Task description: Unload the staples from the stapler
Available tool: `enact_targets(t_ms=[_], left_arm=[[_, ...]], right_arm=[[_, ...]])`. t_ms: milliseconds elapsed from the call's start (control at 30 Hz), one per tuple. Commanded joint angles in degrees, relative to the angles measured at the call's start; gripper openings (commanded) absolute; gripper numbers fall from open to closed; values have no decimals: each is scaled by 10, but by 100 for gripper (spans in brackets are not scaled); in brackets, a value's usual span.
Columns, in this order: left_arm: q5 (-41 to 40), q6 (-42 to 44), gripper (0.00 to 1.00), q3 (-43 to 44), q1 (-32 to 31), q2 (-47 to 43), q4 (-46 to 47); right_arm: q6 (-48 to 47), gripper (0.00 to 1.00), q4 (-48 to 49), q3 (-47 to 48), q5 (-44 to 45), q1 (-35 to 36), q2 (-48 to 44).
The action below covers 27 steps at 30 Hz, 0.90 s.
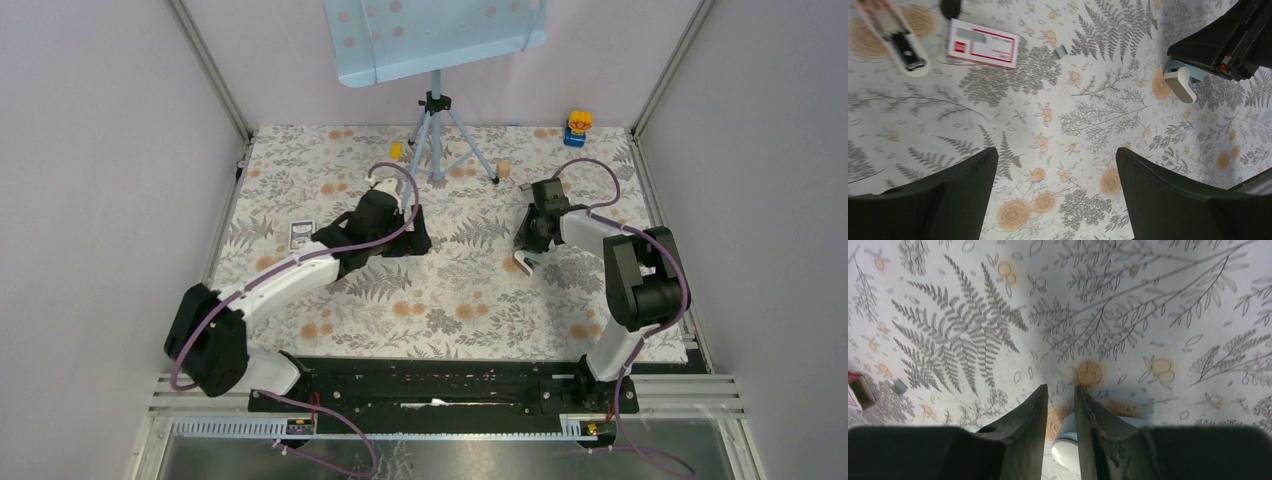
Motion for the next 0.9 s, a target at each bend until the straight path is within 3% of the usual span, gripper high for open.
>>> enact_targets(t_ms=[0,133,267,400,567,867], left_arm=[[6,-17,91,67,-28,53,40],[38,-62,91,68,-42,86,90],[28,-74,91,59,-61,106,115],[32,-80,91,54,-69,107,126],[37,-58,90,70,-77,125,111],[37,-65,89,80,-99,142,106]], right_arm=[[20,34,-56,-42,-5,16,-23],[31,35,-57,-56,31,16,-53],[29,48,-68,-49,95,7,-58],[10,51,-103,-27,133,-6,-52],[-3,42,-124,-48,146,-7,-72],[-4,29,-140,-108,45,-5,-106]])
